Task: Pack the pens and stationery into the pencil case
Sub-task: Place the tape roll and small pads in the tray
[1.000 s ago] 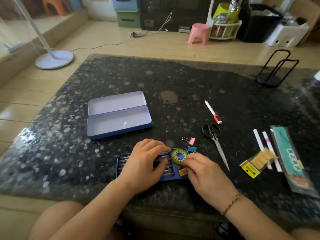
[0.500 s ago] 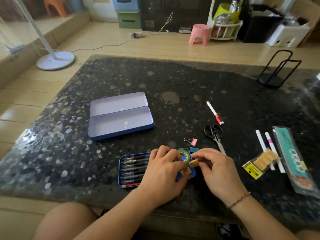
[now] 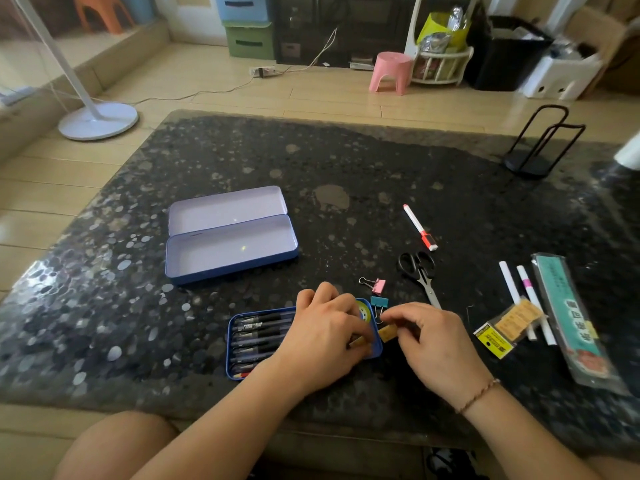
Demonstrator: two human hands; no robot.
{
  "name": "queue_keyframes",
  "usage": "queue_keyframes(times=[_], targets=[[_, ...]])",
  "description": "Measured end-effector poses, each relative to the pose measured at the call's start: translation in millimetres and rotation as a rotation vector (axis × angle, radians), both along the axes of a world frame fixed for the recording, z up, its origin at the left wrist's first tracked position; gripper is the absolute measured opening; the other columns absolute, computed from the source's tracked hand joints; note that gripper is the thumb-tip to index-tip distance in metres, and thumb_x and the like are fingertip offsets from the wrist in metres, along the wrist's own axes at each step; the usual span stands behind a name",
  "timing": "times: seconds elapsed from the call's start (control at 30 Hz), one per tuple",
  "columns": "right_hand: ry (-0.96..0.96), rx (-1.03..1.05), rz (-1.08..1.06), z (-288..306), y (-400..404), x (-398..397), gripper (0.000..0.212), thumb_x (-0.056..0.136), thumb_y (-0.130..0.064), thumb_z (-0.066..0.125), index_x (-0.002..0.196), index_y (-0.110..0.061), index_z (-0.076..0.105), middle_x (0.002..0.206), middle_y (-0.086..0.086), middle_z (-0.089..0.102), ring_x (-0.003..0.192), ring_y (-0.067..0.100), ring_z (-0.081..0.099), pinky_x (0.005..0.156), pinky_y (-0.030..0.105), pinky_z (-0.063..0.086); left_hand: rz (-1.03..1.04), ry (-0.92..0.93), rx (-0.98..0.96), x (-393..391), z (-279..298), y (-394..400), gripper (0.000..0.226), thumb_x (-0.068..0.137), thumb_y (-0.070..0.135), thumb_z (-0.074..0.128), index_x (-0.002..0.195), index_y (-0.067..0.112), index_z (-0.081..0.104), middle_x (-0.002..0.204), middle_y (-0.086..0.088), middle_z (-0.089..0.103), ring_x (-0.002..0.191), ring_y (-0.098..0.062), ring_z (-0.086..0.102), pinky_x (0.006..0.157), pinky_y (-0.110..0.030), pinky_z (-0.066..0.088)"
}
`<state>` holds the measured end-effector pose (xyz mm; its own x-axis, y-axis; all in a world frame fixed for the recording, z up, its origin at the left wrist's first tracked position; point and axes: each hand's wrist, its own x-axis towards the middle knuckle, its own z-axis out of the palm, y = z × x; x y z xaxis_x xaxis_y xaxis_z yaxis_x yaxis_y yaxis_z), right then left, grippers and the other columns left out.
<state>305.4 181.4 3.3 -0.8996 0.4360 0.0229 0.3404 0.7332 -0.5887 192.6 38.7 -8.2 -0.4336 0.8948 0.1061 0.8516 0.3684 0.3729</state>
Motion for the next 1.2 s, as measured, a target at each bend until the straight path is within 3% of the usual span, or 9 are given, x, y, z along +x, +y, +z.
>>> queue_keyframes(times=[0.17,0.33,0.5,0.63,0.9,0.97,1.07,1.13,1.2], targets=[[-0.089,-0.015,0.036,0.1,-0.1,2.5,0.034,0.082,-0.003,0.064,0.108,-0.025,0.067,0.108,-0.012,0.061,0.095,-0.002,0.054,0.078,0.0,0.038,0.025,0.06,0.059,-2.9,-7.5,-2.7,0.016,0.077,0.039,0.071,0.093,0.036,0.072,0.1,0.014,0.058,0.103,-0.017,0.043,0.085,-0.039,0.033],[0.006,-0.067,-0.001,7.9,-3.7,1.6,0.021,0.077,-0.009,0.073,0.087,-0.028,0.071,0.09,-0.017,0.061,0.085,-0.006,0.057,0.075,0.001,0.042,0.048,0.062,0.091,-2.8,-10.8,-5.3,0.018,0.078,0.041,0.067,0.095,0.035,0.069,0.101,0.015,0.061,0.103,-0.016,0.047,0.086,-0.04,0.035],[-0.106,-0.03,0.153,4.6,-16.1,5.7,0.019,0.081,-0.027,0.069,0.099,-0.035,0.068,0.098,-0.021,0.063,0.092,-0.008,0.054,0.077,0.002,0.038,0.03,-0.027,-0.009,-17.5,-0.5,-24.1,0.052,0.076,0.06,0.056,0.124,0.041,0.051,0.127,0.019,0.046,0.121,-0.01,0.034,0.101,-0.036,0.025],[-0.115,0.119,0.185,-7.2,-13.3,5.9,0.013,0.084,-0.033,0.064,0.095,-0.034,0.07,0.099,-0.02,0.066,0.095,-0.002,0.057,0.085,0.019,0.046,0.026,-0.017,-0.151,-26.7,-0.7,-35.3,0.094,0.062,0.079,0.056,0.141,0.044,0.021,0.142,0.02,0.028,0.128,-0.009,0.024,0.108,-0.037,0.02],[-0.013,0.264,0.268,-10.7,-16.7,6.0,0.025,0.08,-0.048,0.053,0.098,-0.034,0.064,0.114,-0.018,0.05,0.104,0.006,0.048,0.074,0.026,0.053,0.027,-0.043,-0.098,-25.8,-6.4,-30.6,0.093,0.066,0.07,0.062,0.143,0.041,0.019,0.14,0.02,0.036,0.126,-0.008,0.03,0.106,-0.032,0.021],[-0.083,0.331,0.318,-6.0,-16.3,-0.9,0.057,0.071,-0.058,0.055,0.124,-0.036,0.048,0.133,-0.014,0.043,0.124,0.012,0.036,0.095,0.035,0.046,0.024,-0.034,-0.108,-23.9,-4.5,-30.3,0.099,0.064,0.071,0.062,0.145,0.039,0.016,0.142,0.02,0.035,0.127,-0.01,0.03,0.107,-0.033,0.021],[-0.282,0.348,0.463,1.5,-17.7,-22.3,0.096,0.068,-0.067,0.055,0.143,-0.039,0.002,0.153,-0.012,0.012,0.143,0.015,-0.005,0.117,0.042,0.004,0.045,0.017,-0.191,-28.9,0.4,-38.8,0.113,0.056,0.076,0.062,0.145,0.038,0.006,0.145,0.016,0.029,0.129,-0.013,0.026,0.11,-0.04,0.021],[-0.287,0.353,0.524,4.8,-20.9,-36.8,0.097,0.069,-0.065,0.057,0.142,-0.04,-0.001,0.152,-0.013,0.014,0.142,0.014,-0.008,0.116,0.041,-0.006,0.086,-0.001,-0.237,-35.3,3.0,-48.2,0.116,0.056,0.074,0.065,0.144,0.039,-0.002,0.145,0.015,0.029,0.13,-0.013,0.027,0.112,-0.042,0.019],[-0.222,0.359,0.55,3.9,-23.3,-45.9,0.09,0.069,-0.063,0.06,0.141,-0.038,0.011,0.144,-0.013,0.027,0.139,0.011,0.007,0.117,0.037,0.0,0.102,-0.053,-0.238,-39.6,5.3,-55.2,0.118,0.058,0.069,0.067,0.144,0.042,-0.01,0.142,0.015,0.034,0.129,-0.012,0.031,0.114,-0.043,0.018]])
